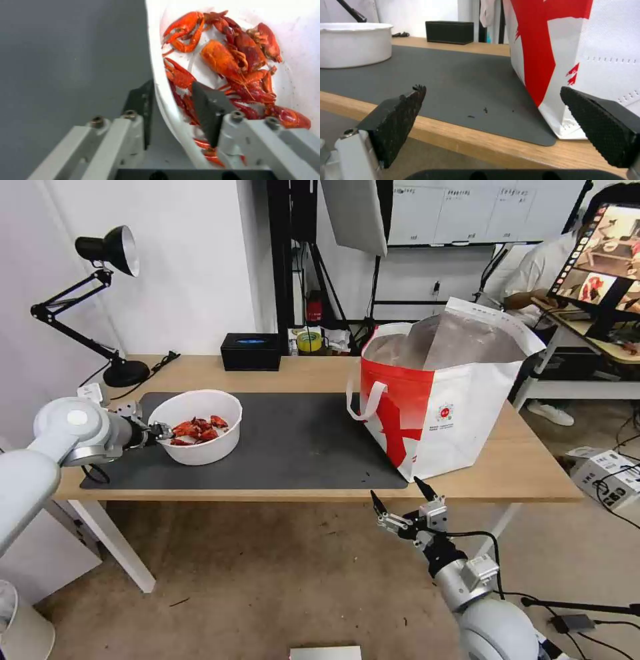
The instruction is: Pick up the trash from the table and place it into the takeout bag.
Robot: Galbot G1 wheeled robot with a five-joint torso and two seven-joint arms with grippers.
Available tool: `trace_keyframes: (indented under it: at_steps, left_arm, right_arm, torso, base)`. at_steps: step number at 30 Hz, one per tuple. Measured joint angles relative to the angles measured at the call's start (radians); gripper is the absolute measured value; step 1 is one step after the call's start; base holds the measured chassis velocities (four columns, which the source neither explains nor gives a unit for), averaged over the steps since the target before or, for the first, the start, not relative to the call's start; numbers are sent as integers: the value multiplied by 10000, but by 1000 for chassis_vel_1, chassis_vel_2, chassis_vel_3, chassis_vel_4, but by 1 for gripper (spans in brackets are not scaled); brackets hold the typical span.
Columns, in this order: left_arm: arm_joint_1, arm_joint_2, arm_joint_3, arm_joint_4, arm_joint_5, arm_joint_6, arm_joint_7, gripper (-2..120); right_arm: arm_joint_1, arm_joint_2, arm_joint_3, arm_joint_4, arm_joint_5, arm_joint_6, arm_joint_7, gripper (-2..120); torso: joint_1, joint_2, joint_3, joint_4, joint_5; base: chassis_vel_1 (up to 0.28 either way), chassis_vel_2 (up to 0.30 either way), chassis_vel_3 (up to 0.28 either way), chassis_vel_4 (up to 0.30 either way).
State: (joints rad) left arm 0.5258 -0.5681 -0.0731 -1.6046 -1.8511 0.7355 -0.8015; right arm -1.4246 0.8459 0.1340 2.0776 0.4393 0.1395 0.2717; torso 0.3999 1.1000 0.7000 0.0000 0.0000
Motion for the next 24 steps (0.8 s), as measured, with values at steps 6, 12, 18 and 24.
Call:
trace_keyframes:
  at_steps: [6,12,18,24]
  left_arm:
    - [65,41,0,-2,-3,-1,250,5]
    - [107,19,-214,-2,-3,-1,401,0]
    - [-222,-6,-475,-438,64,-1,718,0]
    - [-1220,-116,-223,-1056,110,-25,868,0]
  right_arm:
    - [-1,0,0,0,0,0,0,100]
    - [0,0,0,0,0,0,0,100]
    - [0,0,0,0,0,0,0,100]
    - [-1,0,0,0,0,0,0,100]
  torso:
    - [0,0,0,0,0]
    - [0,0,0,0,-1]
    - [0,0,0,0,2]
    - [0,0,0,1,1]
  base:
    - [0,0,0,0]
    - [0,0,0,0]
    - [0,0,0,0]
    - [0,0,0,0]
